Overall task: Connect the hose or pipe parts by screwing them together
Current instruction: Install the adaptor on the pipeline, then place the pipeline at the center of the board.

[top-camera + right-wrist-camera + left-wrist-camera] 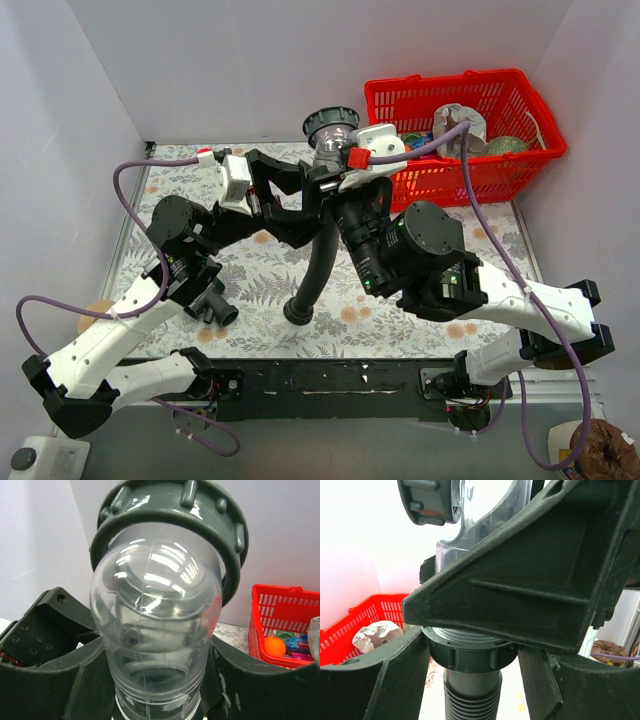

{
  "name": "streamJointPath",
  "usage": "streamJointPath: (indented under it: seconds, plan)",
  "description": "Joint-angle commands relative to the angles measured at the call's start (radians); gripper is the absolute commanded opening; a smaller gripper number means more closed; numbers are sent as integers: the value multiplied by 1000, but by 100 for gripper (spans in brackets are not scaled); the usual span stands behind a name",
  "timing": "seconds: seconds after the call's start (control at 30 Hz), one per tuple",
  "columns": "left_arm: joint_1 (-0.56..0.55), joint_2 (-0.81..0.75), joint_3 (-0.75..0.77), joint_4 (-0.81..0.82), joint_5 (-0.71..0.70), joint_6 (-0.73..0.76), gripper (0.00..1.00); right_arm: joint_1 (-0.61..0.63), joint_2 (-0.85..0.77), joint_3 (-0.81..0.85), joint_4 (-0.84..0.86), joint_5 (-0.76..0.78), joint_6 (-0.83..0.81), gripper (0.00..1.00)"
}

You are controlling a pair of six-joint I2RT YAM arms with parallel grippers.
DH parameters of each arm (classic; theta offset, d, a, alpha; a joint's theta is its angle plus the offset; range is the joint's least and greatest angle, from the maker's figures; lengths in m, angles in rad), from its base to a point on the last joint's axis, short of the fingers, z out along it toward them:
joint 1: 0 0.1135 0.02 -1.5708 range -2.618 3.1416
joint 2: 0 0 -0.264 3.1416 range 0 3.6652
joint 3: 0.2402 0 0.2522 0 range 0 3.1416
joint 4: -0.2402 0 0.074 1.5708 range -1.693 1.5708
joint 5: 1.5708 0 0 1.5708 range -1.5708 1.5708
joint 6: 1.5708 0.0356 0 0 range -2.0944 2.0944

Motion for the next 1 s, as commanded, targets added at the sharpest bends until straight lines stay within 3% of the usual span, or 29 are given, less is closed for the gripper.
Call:
streamJointPath:
  seconds: [0.0,0.03,0.07,0.17,0.33,0.5,0.63,0.8,0.97]
  plan:
    - [8,-4,17,152,-313,134,0,59,94,-23,-89,106,28,29]
    - [8,-1,14,150,-319,140,0,61,93,-7,-107,77,51,41]
    - [8,0,1,152,-324,154,0,61,93,10,-141,52,75,71]
    - [8,11,-10,149,-351,170,0,58,80,58,-231,-23,160,90]
    - [8,43,-6,135,-411,175,0,59,-33,20,-296,-162,281,93]
    - [8,81,0,112,-423,71,0,65,-218,-158,-287,-244,380,95]
    - [8,115,-9,110,-442,-174,0,65,-315,-233,-366,-115,414,96]
    - [10,163,-23,115,-449,-386,10,65,-377,-284,-474,64,428,97]
    - [80,253,-6,-58,-505,-576,20,67,-392,-351,-523,133,430,98]
